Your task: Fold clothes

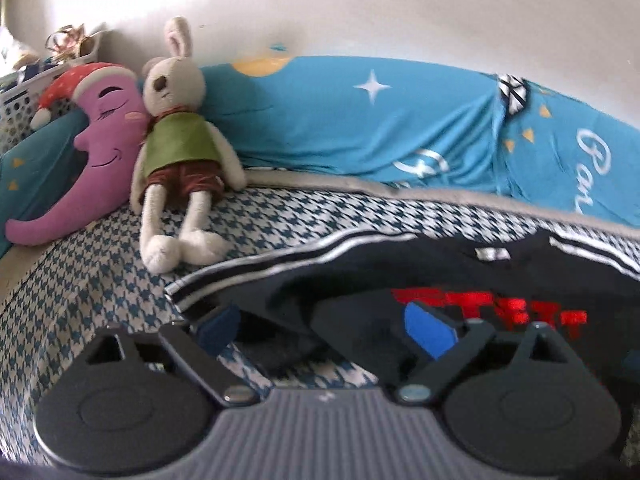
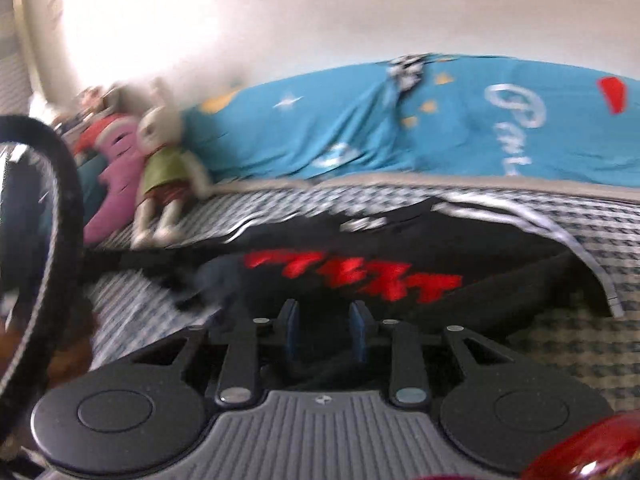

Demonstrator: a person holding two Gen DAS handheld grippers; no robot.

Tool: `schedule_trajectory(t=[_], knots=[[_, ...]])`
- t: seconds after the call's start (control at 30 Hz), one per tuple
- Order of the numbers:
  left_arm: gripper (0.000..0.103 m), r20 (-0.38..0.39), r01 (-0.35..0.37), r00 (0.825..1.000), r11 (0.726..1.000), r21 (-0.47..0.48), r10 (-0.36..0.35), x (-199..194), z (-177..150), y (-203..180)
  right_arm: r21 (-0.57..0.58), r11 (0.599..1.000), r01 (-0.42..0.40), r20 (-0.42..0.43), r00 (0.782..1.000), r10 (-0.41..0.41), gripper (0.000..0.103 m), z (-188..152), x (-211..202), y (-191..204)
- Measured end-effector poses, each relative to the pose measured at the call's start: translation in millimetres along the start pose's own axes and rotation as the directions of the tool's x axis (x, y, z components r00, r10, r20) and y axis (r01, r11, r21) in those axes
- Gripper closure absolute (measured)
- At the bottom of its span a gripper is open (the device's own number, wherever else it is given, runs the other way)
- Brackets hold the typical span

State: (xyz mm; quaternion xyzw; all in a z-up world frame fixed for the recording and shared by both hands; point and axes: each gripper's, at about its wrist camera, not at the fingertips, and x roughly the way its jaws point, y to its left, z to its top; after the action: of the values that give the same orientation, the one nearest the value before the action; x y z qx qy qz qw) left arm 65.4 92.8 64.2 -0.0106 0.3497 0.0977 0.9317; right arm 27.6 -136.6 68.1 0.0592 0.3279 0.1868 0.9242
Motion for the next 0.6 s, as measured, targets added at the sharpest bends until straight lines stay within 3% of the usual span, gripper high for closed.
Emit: schedule_trajectory(t=[0.23,0.6], knots=[[0.008,-0.031,0.012,0.999,0.999,0.036,-0.01,2.2,-7.7,-20.4,0.076,0.992,0.101,0.038,0.994,-0.104,0.073,18.3,0.9,-41.1],[0.005,-0.071,0.026,0.997,0.996,0.084,-0.02,7.5,-14.7,-40.9,0.081,0.982,0.173,0.06,0.982,-0.178,0.068,38.7,19.8,-64.8]])
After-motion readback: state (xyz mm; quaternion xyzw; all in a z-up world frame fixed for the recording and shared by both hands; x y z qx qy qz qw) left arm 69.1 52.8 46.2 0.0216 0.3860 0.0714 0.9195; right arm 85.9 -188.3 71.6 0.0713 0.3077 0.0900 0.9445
